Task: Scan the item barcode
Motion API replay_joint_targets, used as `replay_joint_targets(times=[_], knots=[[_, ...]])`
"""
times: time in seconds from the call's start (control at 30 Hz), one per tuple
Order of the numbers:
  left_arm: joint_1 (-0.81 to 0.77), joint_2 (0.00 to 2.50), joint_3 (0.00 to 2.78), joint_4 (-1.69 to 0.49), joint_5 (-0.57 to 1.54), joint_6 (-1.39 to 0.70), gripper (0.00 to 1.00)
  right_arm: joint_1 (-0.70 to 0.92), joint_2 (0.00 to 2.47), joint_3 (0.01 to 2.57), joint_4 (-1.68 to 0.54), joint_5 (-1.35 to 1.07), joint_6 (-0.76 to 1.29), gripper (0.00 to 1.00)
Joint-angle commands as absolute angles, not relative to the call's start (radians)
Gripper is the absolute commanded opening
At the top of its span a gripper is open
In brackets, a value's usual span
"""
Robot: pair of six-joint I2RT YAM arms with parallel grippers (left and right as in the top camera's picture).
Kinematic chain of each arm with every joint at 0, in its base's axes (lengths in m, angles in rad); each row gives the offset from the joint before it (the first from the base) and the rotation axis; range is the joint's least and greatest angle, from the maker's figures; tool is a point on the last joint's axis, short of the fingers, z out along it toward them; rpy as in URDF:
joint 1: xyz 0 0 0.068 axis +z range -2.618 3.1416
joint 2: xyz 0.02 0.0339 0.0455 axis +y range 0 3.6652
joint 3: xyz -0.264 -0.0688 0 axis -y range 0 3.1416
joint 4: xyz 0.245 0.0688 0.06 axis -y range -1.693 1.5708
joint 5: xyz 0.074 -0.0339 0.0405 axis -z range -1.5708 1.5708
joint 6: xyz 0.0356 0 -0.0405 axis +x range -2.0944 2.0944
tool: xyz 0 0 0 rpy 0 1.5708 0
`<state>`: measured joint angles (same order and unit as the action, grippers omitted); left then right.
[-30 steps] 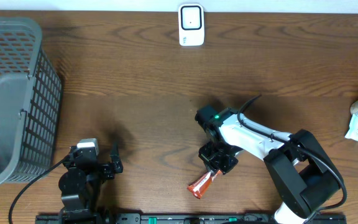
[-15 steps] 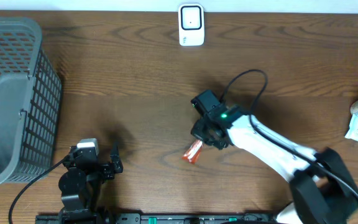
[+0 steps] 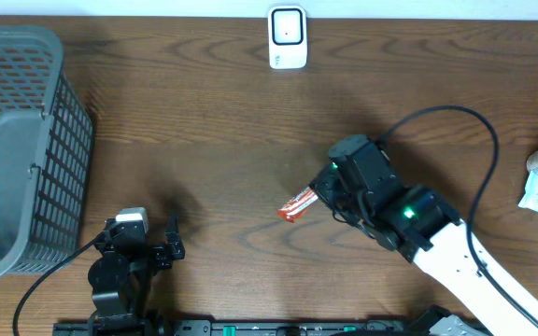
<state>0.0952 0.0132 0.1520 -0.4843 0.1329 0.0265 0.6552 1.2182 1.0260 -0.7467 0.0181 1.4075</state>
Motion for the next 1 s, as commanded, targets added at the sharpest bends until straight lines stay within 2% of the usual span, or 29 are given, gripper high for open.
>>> replay_joint_targets(times=[0.0, 0.23, 0.43, 0.57, 0.7, 0.83, 0.97], knots=[[0.093, 0.010, 0.137, -0.485, 0.150, 0.025, 0.98, 0.665, 1.201, 1.032, -0.768, 0.070, 1.502, 0.01], [0.093, 0.010, 0.137, -0.485, 0.150, 0.025, 0.98, 0.665, 1.203, 1.032, -0.768, 0.089, 1.467, 0.02], [0.093, 0.010, 0.137, -0.485, 0.150, 0.025, 0.98, 0.677, 1.242, 1.031, -0.604, 0.370, 1.044, 0.01], [0.093, 0.010, 0.137, -0.485, 0.150, 0.025, 0.98, 0.674, 1.308, 1.031, -0.476, 0.472, 0.859, 0.01], [0.093, 0.010, 0.137, -0.485, 0.150, 0.025, 0.98, 0.673, 1.396, 1.031, -0.193, 0.439, 0.592, 0.01], [0.093, 0.010, 0.137, -0.485, 0.150, 0.025, 0.98, 0.659, 1.508, 1.031, 0.207, 0.187, 0.215, 0.01], [0.093, 0.010, 0.137, -0.485, 0.150, 0.025, 0.98, 0.596, 1.633, 1.032, 0.494, 0.042, 0.153, 0.01]])
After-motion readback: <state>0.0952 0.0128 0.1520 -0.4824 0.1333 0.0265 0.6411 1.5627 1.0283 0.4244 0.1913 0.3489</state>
